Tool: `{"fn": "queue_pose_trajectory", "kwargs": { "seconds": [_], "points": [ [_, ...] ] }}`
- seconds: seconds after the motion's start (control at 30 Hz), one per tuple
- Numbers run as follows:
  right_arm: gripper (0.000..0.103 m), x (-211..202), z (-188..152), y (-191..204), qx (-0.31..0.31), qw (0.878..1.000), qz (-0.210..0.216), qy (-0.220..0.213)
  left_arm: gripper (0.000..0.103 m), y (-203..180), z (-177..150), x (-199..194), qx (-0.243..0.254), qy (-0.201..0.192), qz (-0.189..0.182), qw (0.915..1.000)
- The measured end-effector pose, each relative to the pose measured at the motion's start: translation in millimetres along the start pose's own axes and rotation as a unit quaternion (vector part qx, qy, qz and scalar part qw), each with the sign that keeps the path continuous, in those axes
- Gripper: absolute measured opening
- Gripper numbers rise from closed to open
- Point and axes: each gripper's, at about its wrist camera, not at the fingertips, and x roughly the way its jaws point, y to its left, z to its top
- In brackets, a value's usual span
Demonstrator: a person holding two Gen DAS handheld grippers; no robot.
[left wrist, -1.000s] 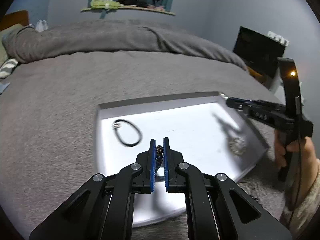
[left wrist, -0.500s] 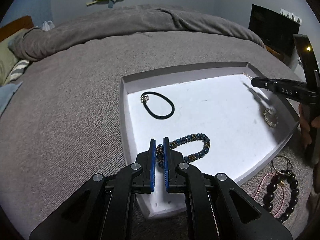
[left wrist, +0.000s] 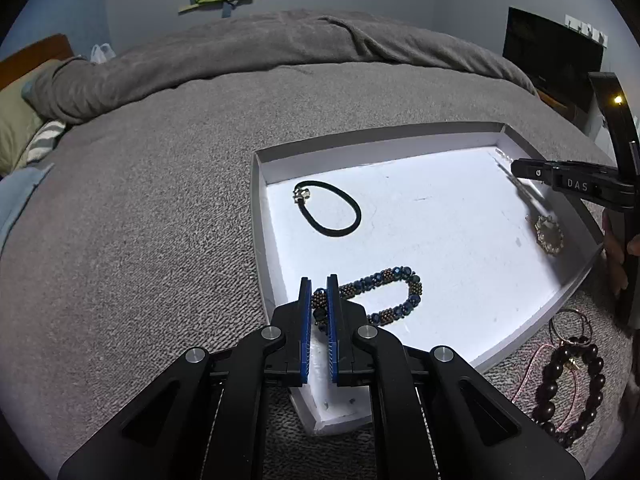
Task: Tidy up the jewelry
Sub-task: 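Lower the blue bracelet into the lid and open the left tool while the right tool releases the pin, then withdraw both open tools back toward the remaining jewelry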
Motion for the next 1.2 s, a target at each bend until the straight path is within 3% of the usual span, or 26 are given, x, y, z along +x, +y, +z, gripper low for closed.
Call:
{"fn": "queue_pose_trajectory", "kwargs": {
  "seconds": [0.33, 0.47, 0.63, 0.67, 0.77, 0.8, 0.87, 1.03, 1.2],
  "points": [
    [0.01, 0, 0, -2, 0.004, 1.0, 0.004, -0.004, 0.016, -5, -2, -1, 0.007, -0.004, 0.001, 1.0],
    [0.039, -8, 0, -3, 0.006, 1.0, 0.008, -0.022, 0.019, -6, 0, -2, 0.004, -0.008, -0.005, 0.9999],
    [0.051, -18, 1, -3, 0.009, 0.999, 0.016, -0.041, 0.036, -14, 1, -8, 0.008, -0.028, -0.008, 0.9995],
    [0.052, -20, 2, -2, 0.011, 0.999, 0.019, -0.046, 0.043, -17, 2, -11, 0.009, -0.037, -0.01, 0.9992],
    [0.064, -31, 3, -2, 0.016, 0.997, 0.032, -0.069, 0.046, -23, 4, -20, 0.01, -0.059, -0.017, 0.9981],
    [0.068, -36, 4, -2, 0.017, 0.996, 0.033, -0.079, 0.057, -24, 4, -23, 0.01, -0.064, -0.015, 0.9978],
    [0.084, -47, 5, -1, 0.02, 0.994, 0.038, -0.102, 0.074, -26, 4, -29, 0.009, -0.084, -0.009, 0.9964],
    [0.098, -66, 5, -4, 0.031, 0.988, 0.048, -0.141, 0.082, -26, 7, -36, 0.002, -0.099, -0.002, 0.9951],
    [0.098, -79, 4, -6, 0.046, 0.987, 0.044, -0.149, 0.083, -24, 5, -35, -0.009, -0.094, 0.005, 0.9955]
  ]
}}
